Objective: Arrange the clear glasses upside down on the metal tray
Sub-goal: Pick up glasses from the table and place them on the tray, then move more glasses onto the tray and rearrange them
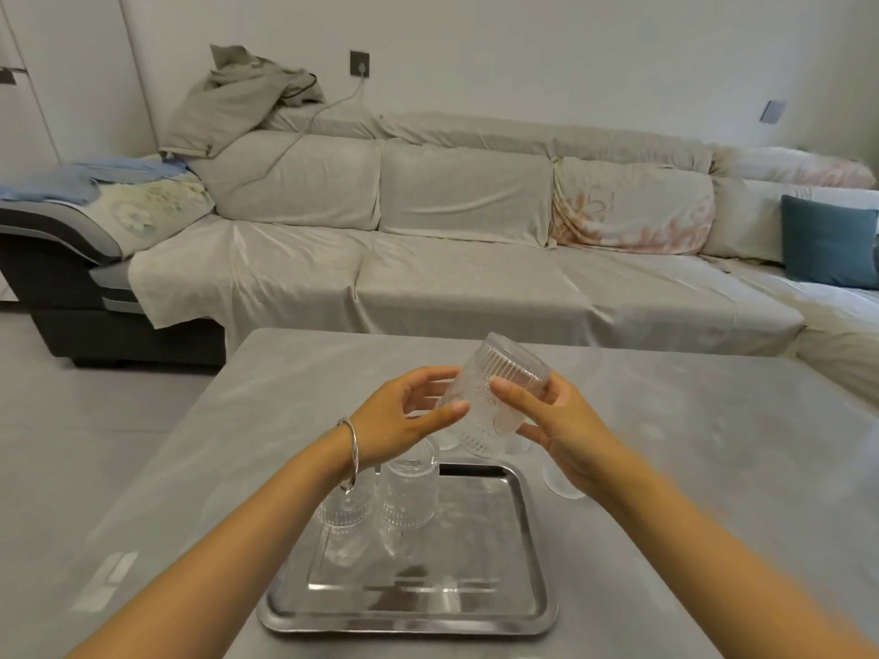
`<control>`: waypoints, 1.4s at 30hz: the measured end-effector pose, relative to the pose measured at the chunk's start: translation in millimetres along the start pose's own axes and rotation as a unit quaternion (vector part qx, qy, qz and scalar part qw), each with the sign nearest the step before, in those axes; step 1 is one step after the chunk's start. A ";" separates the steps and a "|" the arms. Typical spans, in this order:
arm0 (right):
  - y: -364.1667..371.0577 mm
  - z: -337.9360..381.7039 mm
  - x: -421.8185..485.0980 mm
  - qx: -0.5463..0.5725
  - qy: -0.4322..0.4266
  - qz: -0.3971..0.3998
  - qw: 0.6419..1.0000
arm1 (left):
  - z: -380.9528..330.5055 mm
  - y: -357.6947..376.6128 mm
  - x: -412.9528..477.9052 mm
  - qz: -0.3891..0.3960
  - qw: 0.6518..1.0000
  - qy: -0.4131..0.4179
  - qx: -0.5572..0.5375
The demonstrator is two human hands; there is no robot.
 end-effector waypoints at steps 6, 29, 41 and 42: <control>-15.0 -50.8 4.7 -0.066 0.010 -0.053 0.996 | 55.7 -18.4 -4.4 -0.036 0.977 -0.069 0.197; 6.2 -140.2 4.3 -0.091 0.056 -0.034 0.994 | 91.4 -15.7 0.3 -0.023 0.931 -0.092 0.352; 8.8 -140.0 7.1 -0.093 0.049 -0.006 0.994 | 88.4 -14.7 -1.3 -0.017 0.932 -0.102 0.348; 9.1 -138.5 6.9 -0.096 0.048 -0.003 0.994 | 87.9 -14.4 -1.5 -0.016 0.932 -0.102 0.348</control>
Point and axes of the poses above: each hand's wrist, its own x-axis towards the middle knuckle, its own y-axis out of the palm, z = x × y, the point moved 7 cm from there along x, towards the middle knuckle, and after that the axes turned 1 degree about z, right-handed, at the moved point
